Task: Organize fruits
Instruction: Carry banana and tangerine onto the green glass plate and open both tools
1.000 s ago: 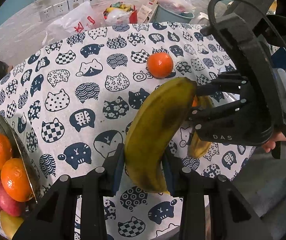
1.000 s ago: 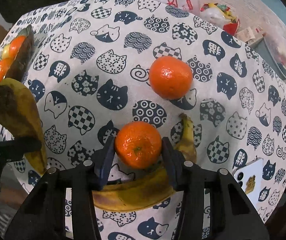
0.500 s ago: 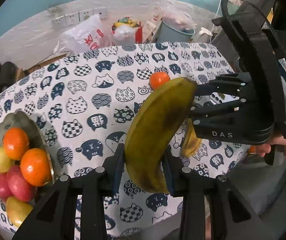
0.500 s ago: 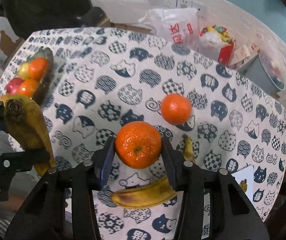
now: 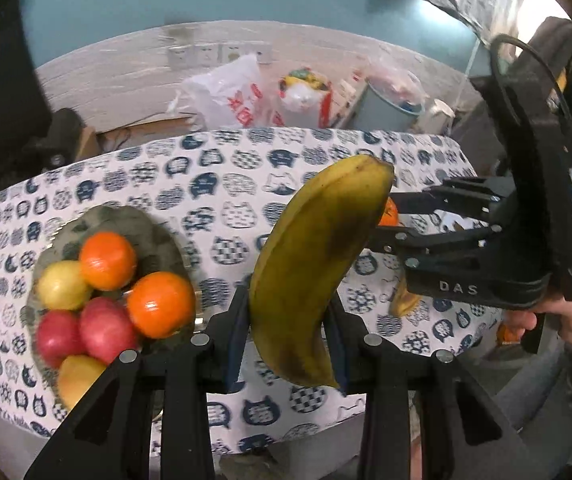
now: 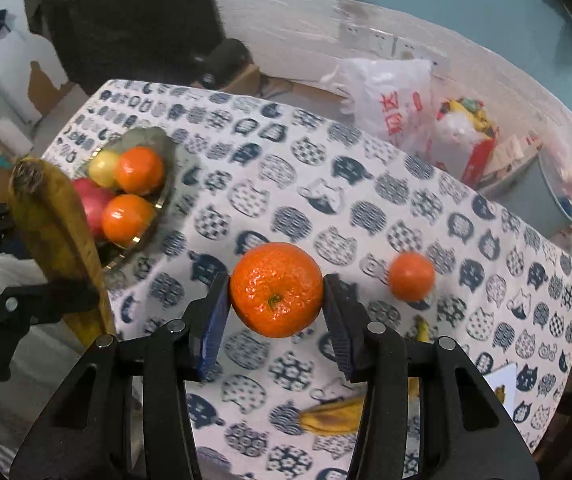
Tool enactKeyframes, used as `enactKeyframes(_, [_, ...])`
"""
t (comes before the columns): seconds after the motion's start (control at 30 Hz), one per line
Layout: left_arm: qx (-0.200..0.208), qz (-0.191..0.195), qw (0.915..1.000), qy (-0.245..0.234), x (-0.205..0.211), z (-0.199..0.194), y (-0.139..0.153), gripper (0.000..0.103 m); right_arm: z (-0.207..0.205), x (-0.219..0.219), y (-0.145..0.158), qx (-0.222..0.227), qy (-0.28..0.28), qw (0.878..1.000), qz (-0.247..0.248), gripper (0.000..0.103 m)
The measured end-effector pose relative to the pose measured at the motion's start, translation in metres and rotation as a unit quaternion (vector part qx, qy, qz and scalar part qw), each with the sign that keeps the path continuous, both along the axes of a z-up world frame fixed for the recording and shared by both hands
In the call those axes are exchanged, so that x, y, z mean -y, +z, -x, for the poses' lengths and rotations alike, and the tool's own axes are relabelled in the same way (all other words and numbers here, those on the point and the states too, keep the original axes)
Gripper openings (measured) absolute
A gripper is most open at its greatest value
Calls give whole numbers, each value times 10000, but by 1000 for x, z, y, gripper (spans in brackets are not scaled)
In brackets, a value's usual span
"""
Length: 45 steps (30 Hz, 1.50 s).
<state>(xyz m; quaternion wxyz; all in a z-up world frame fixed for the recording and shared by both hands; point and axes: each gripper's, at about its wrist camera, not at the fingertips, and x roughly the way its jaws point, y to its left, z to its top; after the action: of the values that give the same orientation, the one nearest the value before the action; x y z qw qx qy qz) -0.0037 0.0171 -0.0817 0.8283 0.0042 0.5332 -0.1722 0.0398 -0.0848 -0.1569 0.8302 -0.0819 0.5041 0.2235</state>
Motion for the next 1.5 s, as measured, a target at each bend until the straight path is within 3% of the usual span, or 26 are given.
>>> enactKeyframes(0.5, [12,-129,9963,846,-78,-1,-2,36,-10,-80,4,-32,568,9984,-65,45])
enactKeyframes(0.8, [-221,-111,9913,1294,-119,-3,-14,36,-19,-121,-1,-99,826,9965,-56,45])
enactKeyframes(1.3, [-727,-146,9799,1850,-157,-31,-50,36,-41,-161,-16,-261,947,9951,-86,45])
enactKeyframes(1.5, [-798,42,9753,2060,-169,-41,-60,37,-53,-171,-27,-408,920,9948,-132,45])
